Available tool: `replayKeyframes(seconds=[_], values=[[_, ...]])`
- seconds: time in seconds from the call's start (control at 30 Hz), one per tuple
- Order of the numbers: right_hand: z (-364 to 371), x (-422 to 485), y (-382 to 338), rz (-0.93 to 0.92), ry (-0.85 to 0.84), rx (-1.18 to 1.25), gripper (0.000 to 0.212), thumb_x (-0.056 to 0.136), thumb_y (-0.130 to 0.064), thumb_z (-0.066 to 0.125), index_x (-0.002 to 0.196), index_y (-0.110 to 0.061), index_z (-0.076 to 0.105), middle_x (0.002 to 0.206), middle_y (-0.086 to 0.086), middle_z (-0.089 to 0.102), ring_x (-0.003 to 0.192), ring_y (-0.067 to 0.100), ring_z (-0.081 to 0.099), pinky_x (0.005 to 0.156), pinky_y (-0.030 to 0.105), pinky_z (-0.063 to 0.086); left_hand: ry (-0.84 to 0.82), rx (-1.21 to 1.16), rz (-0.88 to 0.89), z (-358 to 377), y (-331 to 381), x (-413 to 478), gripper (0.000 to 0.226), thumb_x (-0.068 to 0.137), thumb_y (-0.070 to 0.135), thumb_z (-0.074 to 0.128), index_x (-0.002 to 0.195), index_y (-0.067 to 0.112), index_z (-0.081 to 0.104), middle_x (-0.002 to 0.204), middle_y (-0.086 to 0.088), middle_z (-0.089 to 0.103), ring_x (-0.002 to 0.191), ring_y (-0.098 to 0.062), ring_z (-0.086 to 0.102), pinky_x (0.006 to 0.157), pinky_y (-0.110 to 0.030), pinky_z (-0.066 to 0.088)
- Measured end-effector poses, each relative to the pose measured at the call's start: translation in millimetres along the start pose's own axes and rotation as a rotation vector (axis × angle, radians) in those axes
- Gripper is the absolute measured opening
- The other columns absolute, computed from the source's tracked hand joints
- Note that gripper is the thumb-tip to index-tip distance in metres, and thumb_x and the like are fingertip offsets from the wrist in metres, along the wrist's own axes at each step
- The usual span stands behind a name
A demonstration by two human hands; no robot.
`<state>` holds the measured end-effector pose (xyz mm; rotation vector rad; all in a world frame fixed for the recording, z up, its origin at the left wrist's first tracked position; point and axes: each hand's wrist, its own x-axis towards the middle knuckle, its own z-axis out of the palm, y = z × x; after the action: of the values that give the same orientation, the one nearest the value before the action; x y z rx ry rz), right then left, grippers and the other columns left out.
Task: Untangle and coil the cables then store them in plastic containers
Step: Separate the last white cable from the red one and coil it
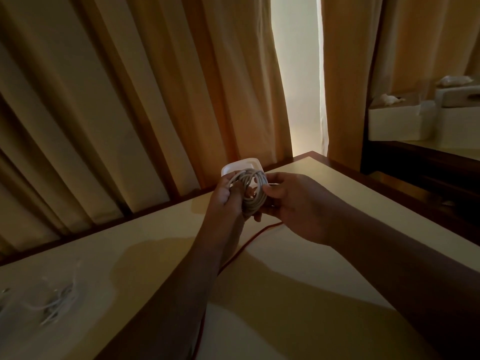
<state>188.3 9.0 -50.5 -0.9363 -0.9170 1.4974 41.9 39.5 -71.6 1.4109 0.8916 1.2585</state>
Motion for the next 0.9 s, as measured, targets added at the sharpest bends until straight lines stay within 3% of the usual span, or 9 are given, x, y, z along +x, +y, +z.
replayKeyframes(seconds=[0.1,0.23,0.33,0.4,0.53,0.7,0.8,0.9], values=[[-4.5,1.0,-2.0,-0.041,-0.054,-0.063,0.024,0.098,-0.004,0.058,0.121,-0.006,0.063,0.116,0.016,0.071,0.103,0.026,0.073,0.079,0.030,0.061,-0.004,-0.019,-0.020,-1.5,1.8,-0.4,0.029,0.109,0.021,0.045,0.135,0.025,0.057,0.126,-0.008,0.069,0.109,-0.024,0.070,0.070,-0.029,0.057],[-9.4,-0.3,-2.4,-0.122,-0.053,-0.157,0.019,0.096,-0.010,0.063,0.114,-0.008,0.070,0.106,0.008,0.076,0.101,0.019,0.074,0.094,0.035,0.058,-0.074,-0.017,-0.014,-7.4,0.2,-0.6,0.035,0.109,0.031,0.046,0.143,0.026,0.054,0.134,-0.009,0.065,0.119,-0.028,0.066,0.079,-0.033,0.057],[-8.9,0.1,-2.3,-0.139,-0.006,-0.177,0.018,0.098,-0.012,0.060,0.112,-0.009,0.071,0.106,0.008,0.076,0.101,0.020,0.074,0.098,0.039,0.057,-0.157,0.188,0.069,-12.6,-1.6,-2.7,0.057,0.099,0.050,0.060,0.150,0.032,0.042,0.138,0.004,0.062,0.125,-0.019,0.062,0.097,-0.040,0.058],[-7.3,-0.9,-3.1,-0.149,0.028,-0.190,0.016,0.099,-0.012,0.059,0.108,-0.010,0.072,0.104,0.009,0.076,0.100,0.021,0.074,0.098,0.039,0.056,-0.195,0.341,0.136,-13.7,-2.5,-3.1,0.066,0.095,0.050,0.067,0.152,0.034,0.037,0.138,0.009,0.061,0.126,-0.017,0.061,0.102,-0.042,0.056],[-6.3,-2.3,-4.7,-0.172,0.047,-0.226,0.015,0.099,-0.012,0.057,0.103,-0.013,0.072,0.103,0.008,0.076,0.101,0.021,0.073,0.097,0.036,0.057,-0.189,0.358,0.212,-9.4,-6.2,-5.8,0.042,0.102,0.042,0.055,0.141,0.044,0.040,0.133,0.015,0.060,0.123,-0.015,0.062,0.090,-0.028,0.059],[-11.3,1.9,-3.5,-0.160,0.017,-0.125,0.018,0.101,-0.011,0.056,0.111,-0.009,0.070,0.111,0.012,0.074,0.104,0.023,0.073,0.096,0.037,0.058,-0.170,0.149,0.127,-5.1,-6.8,-6.3,0.051,0.101,0.046,0.041,0.149,0.028,0.043,0.138,-0.001,0.062,0.125,-0.021,0.063,0.092,-0.039,0.059],[-13.8,5.0,-0.1,-0.096,-0.072,0.037,0.029,0.101,-0.014,0.056,0.128,-0.004,0.063,0.121,0.015,0.071,0.111,0.026,0.070,0.092,0.034,0.059,-0.173,0.130,0.135,-4.4,-5.8,-6.3,0.042,0.102,0.044,0.042,0.143,0.036,0.047,0.138,0.002,0.061,0.126,-0.020,0.062,0.093,-0.038,0.059],[-13.0,5.8,-0.6,-0.086,-0.104,0.083,0.032,0.098,-0.011,0.058,0.129,-0.006,0.062,0.121,0.017,0.070,0.114,0.030,0.068,0.092,0.034,0.058,-0.182,0.138,0.149,-3.7,-2.0,-6.3,0.034,0.100,0.045,0.045,0.133,0.046,0.049,0.135,0.006,0.062,0.125,-0.019,0.063,0.094,-0.038,0.058]])
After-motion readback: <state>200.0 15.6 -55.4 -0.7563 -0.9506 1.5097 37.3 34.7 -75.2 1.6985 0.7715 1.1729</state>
